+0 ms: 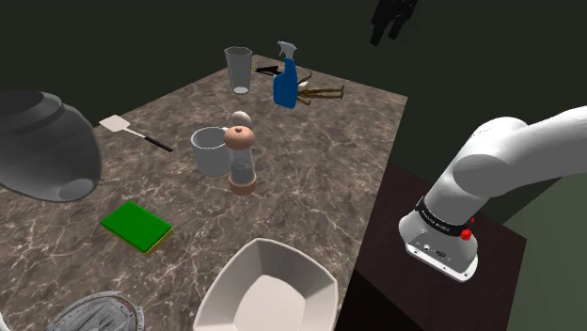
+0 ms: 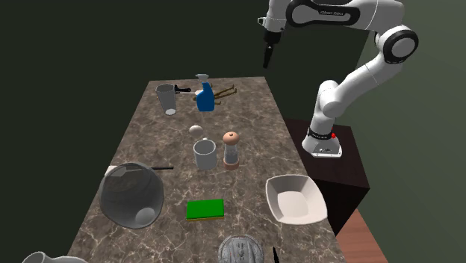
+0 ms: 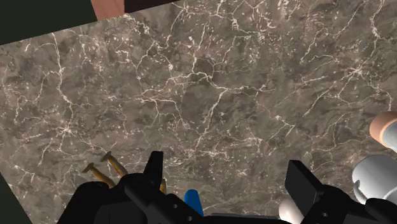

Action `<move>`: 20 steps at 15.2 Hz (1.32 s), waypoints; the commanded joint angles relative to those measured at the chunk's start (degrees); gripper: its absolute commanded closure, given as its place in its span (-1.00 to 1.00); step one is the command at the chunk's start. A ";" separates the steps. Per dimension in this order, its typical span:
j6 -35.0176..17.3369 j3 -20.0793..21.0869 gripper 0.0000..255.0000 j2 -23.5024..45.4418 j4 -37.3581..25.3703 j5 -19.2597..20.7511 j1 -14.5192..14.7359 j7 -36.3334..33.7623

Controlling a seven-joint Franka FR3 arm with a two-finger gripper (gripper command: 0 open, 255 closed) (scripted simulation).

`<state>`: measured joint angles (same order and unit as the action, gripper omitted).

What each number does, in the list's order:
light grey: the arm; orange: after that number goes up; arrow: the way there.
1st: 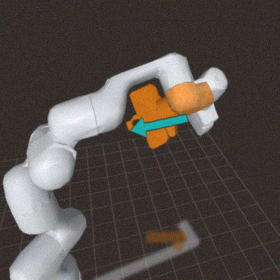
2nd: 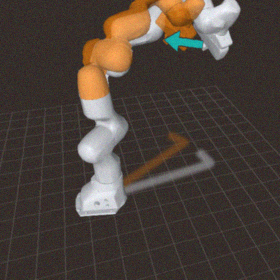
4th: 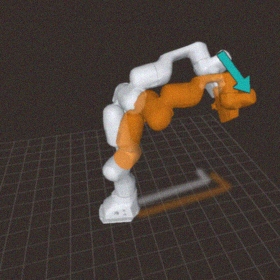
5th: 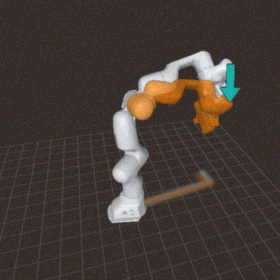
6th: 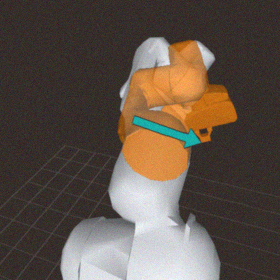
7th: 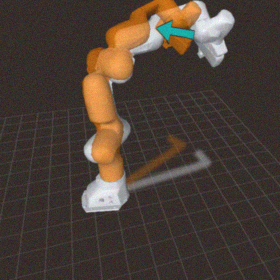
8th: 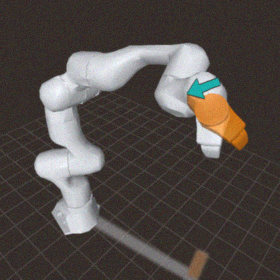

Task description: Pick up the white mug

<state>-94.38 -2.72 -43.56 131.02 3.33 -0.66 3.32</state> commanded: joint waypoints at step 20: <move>-20.00 17.87 -1.00 22.27 -1.98 -5.64 6.20 -18.98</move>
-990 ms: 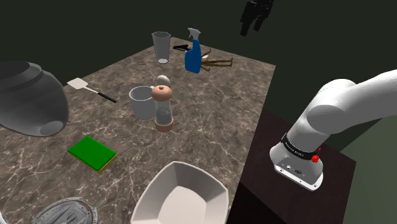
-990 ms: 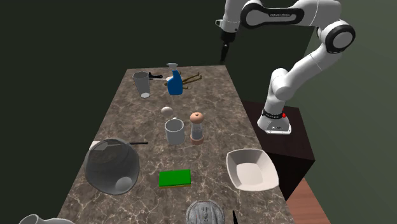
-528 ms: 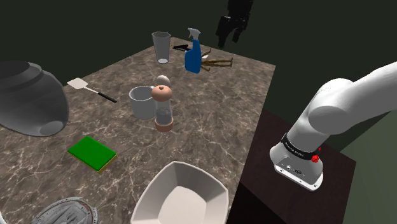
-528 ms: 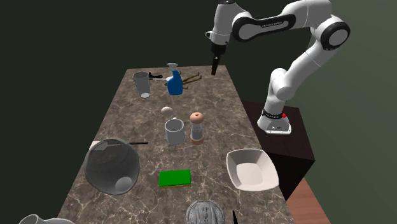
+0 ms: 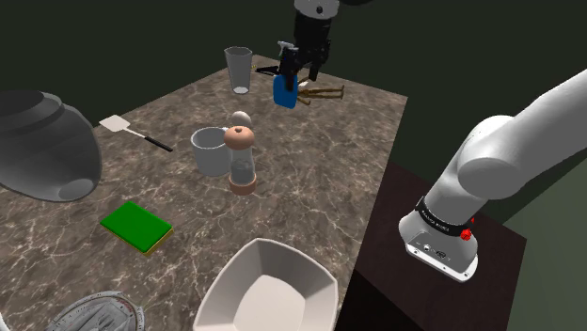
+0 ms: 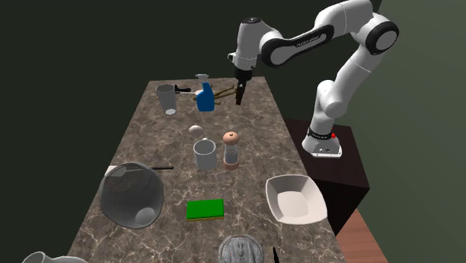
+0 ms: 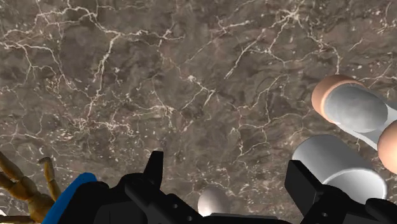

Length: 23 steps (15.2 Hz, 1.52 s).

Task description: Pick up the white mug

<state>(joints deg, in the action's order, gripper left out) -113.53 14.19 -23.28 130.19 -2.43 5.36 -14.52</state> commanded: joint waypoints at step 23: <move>-7.14 10.96 -1.00 47.33 -35.37 19.34 11.92 -26.88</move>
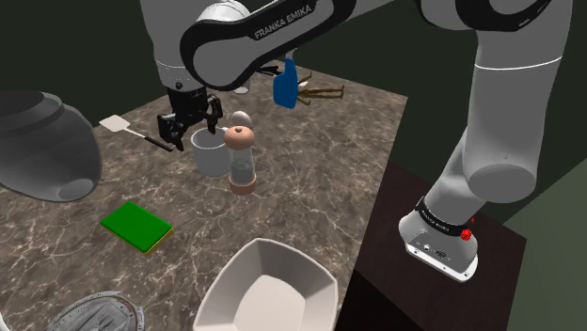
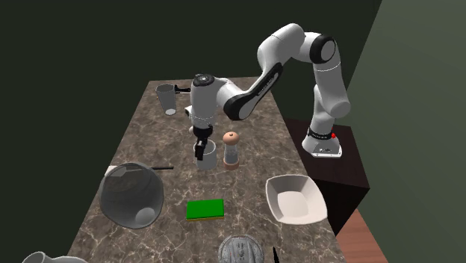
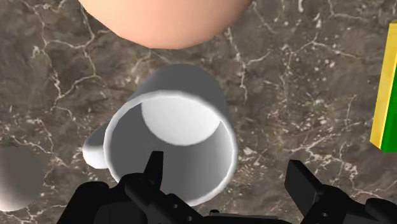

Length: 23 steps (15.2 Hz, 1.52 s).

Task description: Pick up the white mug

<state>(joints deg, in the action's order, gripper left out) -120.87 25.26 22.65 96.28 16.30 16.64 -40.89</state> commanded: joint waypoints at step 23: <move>-2.03 -0.49 1.00 2.43 -0.14 1.32 0.82 -1.10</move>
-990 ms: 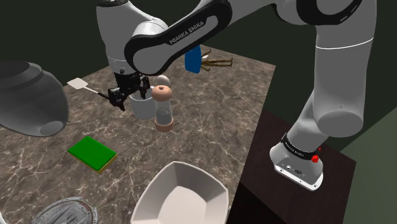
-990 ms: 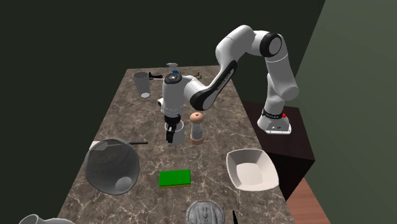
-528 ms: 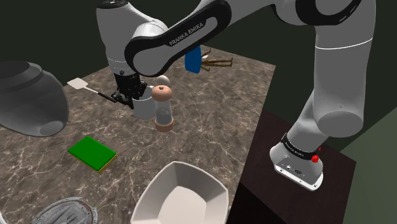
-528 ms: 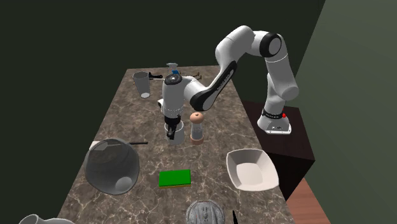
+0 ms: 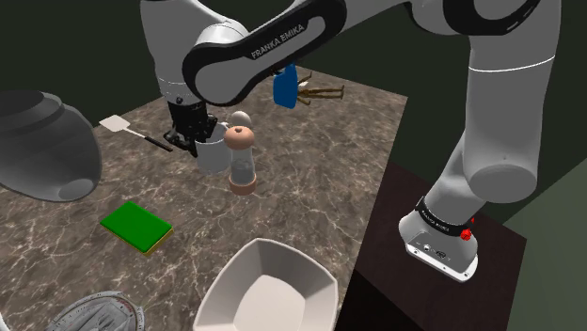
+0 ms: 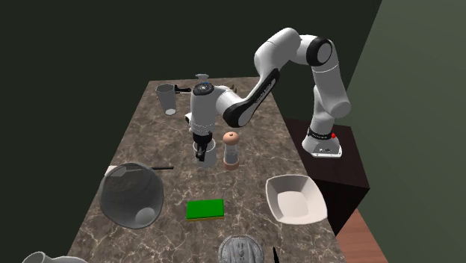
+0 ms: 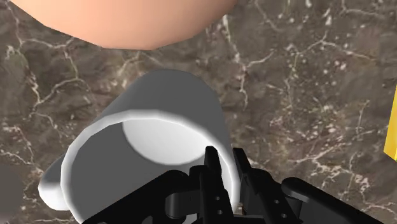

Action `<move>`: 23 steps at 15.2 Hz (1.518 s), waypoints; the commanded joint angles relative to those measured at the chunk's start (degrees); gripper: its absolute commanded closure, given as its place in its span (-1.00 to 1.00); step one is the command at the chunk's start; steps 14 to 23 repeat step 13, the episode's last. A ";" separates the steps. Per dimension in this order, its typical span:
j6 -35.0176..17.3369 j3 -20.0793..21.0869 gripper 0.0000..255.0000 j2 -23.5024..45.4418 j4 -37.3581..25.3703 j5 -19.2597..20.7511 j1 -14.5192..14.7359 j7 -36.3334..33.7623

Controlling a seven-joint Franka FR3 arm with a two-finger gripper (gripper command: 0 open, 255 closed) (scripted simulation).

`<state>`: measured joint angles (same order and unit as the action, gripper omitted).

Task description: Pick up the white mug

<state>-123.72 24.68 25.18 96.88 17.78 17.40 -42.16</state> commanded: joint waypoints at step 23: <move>7.98 1.01 1.00 -2.90 -5.47 -2.16 -0.22 1.91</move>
